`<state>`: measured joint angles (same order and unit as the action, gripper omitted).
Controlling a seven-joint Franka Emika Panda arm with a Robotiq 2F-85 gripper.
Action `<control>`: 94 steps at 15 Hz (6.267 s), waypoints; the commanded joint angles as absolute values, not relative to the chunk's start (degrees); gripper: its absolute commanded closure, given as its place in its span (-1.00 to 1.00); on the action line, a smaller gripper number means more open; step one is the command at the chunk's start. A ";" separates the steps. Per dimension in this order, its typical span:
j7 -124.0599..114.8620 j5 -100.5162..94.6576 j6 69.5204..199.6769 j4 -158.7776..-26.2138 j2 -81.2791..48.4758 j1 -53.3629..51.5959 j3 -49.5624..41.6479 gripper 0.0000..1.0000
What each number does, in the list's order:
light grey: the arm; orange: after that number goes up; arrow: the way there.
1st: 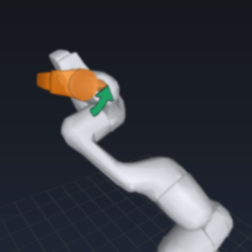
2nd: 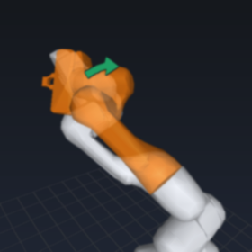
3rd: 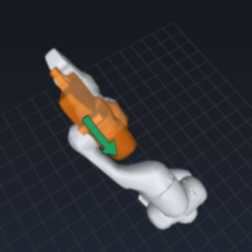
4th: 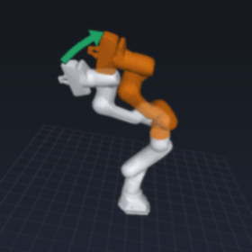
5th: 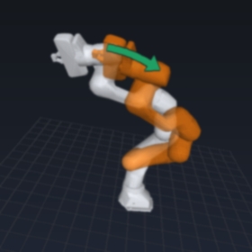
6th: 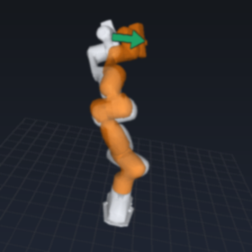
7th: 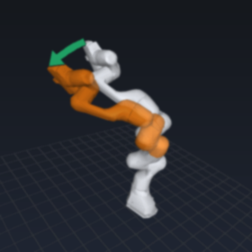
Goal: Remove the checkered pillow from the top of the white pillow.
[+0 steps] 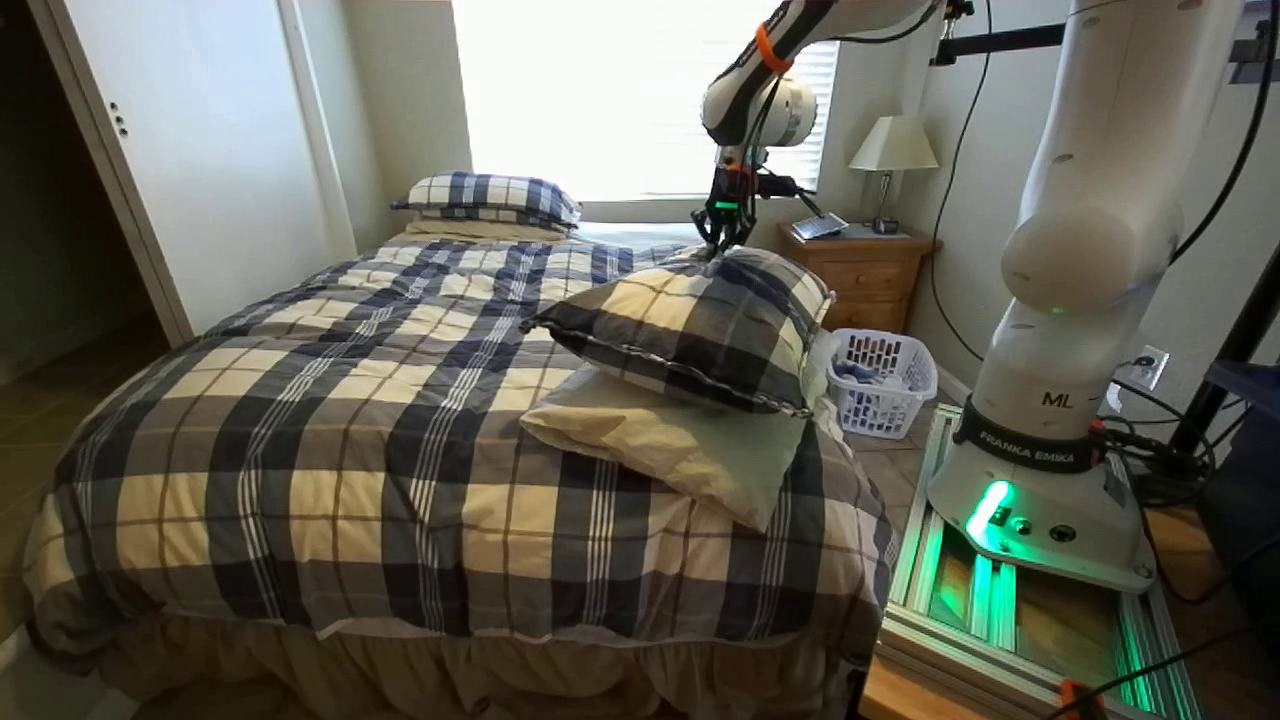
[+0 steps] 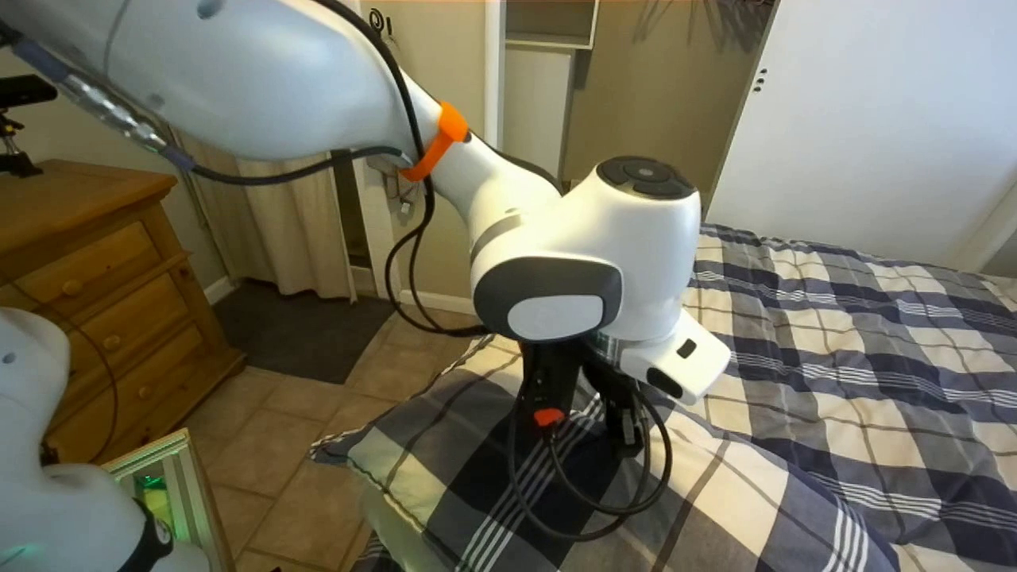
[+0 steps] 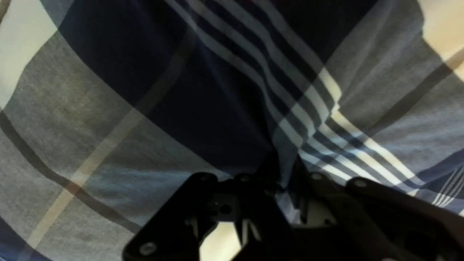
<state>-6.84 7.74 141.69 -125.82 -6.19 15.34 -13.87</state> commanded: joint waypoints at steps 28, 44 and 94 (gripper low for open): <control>-27.87 -9.00 145.59 -108.40 1.14 13.80 -11.52 0.82; -27.91 -9.65 146.34 -102.75 -6.20 12.16 -11.91 0.96; -29.15 0.27 144.70 -53.92 -49.34 6.92 -9.71 0.96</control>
<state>-28.92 -0.45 145.41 -58.67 -48.07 6.44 -10.17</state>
